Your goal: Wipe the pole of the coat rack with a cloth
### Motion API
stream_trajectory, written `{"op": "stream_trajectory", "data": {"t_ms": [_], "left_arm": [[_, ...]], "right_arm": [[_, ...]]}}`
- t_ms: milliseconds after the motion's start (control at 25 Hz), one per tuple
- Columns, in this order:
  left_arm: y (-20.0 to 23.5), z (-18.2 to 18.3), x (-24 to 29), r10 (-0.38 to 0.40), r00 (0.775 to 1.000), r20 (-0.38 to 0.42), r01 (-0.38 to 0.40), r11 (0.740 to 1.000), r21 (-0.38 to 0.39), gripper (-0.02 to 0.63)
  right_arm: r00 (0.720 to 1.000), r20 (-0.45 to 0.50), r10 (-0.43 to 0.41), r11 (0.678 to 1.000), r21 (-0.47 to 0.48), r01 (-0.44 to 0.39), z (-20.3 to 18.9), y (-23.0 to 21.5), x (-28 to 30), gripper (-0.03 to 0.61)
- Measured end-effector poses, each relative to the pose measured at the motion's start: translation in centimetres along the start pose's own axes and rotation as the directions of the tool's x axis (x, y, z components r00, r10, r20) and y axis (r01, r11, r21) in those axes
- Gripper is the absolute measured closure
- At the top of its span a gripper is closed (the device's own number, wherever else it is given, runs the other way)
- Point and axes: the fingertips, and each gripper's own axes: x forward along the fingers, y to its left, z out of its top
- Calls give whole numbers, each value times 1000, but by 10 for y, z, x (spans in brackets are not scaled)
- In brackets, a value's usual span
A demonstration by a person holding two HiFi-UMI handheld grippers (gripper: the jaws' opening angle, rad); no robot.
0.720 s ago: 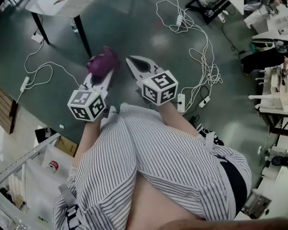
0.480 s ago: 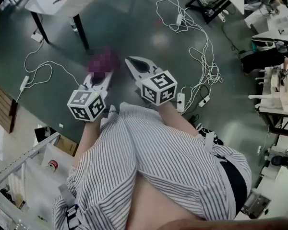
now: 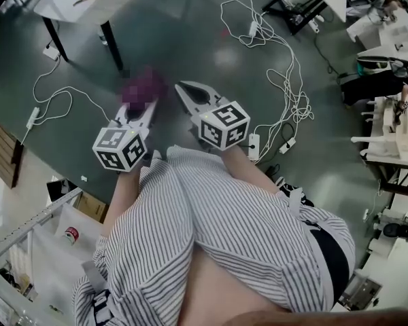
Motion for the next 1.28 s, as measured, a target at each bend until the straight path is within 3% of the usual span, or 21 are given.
{"op": "stream_trajectory", "data": {"t_ms": [480, 760, 1280], "left_arm": [[2, -13, 33, 19, 1000, 1, -19, 999, -31, 534], [43, 2, 71, 6, 1000, -18, -7, 999, -38, 534], [196, 131, 166, -30, 999, -11, 30, 1000, 9, 534]], "right_arm": [[999, -14, -31, 998, 61, 32, -14, -39, 0, 565], [999, -4, -33, 995, 90, 33, -2, -72, 45, 565], [994, 39, -100, 992, 80, 96, 96, -157, 226, 565]]}}
